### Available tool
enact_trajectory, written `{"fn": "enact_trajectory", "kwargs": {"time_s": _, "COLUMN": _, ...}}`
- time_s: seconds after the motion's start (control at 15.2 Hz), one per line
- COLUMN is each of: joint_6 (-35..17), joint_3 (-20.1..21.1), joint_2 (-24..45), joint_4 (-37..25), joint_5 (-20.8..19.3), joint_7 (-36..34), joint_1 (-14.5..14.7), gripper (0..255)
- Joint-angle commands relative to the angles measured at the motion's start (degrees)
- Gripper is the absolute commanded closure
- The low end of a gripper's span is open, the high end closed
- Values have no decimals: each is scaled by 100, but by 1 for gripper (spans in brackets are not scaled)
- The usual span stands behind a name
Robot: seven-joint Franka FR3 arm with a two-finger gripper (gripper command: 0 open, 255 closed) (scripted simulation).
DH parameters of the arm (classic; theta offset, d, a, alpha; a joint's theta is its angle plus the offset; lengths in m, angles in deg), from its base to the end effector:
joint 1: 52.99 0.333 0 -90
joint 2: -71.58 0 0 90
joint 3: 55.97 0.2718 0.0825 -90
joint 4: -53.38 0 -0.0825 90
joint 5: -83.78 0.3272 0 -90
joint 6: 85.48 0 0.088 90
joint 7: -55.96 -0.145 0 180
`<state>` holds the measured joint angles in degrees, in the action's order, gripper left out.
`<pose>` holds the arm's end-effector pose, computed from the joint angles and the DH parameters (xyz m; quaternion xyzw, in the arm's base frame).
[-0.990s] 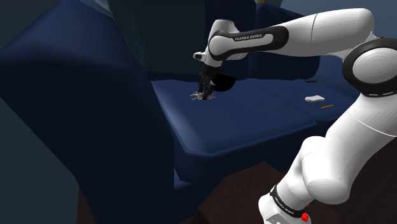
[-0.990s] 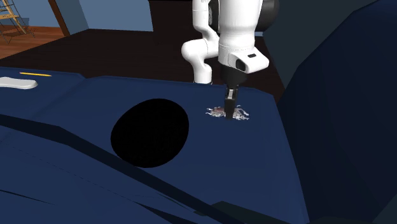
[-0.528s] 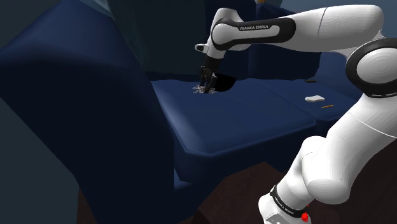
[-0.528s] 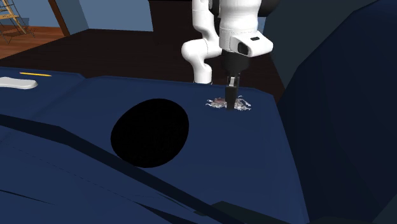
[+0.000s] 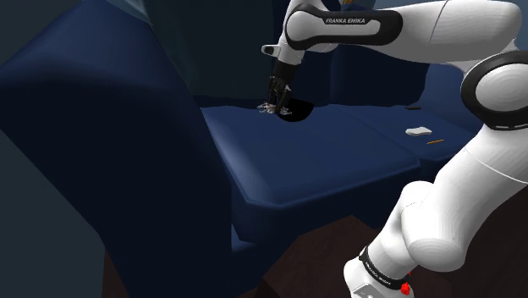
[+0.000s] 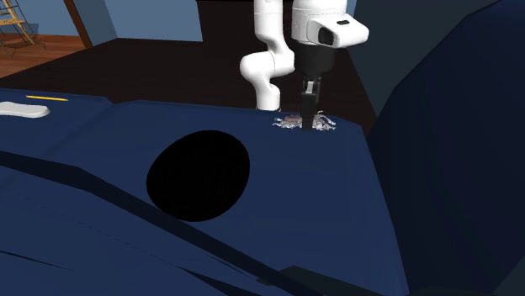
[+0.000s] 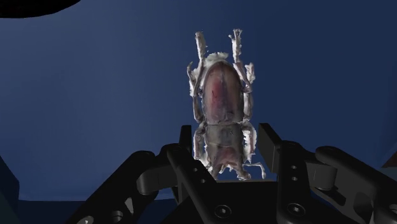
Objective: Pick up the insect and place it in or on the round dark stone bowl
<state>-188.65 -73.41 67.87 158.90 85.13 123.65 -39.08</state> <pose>0.4928 -0.0301 0.4791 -0.8483 -0.5289 -0.0208 0.0112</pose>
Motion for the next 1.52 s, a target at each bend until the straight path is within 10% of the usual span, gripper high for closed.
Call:
{"fn": "enact_trajectory", "kwargs": {"time_s": 0.0, "joint_6": 177, "joint_3": 1, "joint_2": 3, "joint_4": -177, "joint_5": -1, "joint_7": -6, "joint_1": 1, "gripper": 255}}
{"fn": "enact_trajectory", "kwargs": {"time_s": 0.53, "joint_6": 796, "joint_3": -4, "joint_2": 72, "joint_4": -862, "joint_5": 18, "joint_7": -11, "joint_1": -1, "gripper": 255}}
{"fn": "enact_trajectory", "kwargs": {"time_s": 1.45, "joint_6": 1520, "joint_3": -928, "joint_2": 1889, "joint_4": -3142, "joint_5": 809, "joint_7": 2062, "joint_1": -1279, "gripper": 255}}
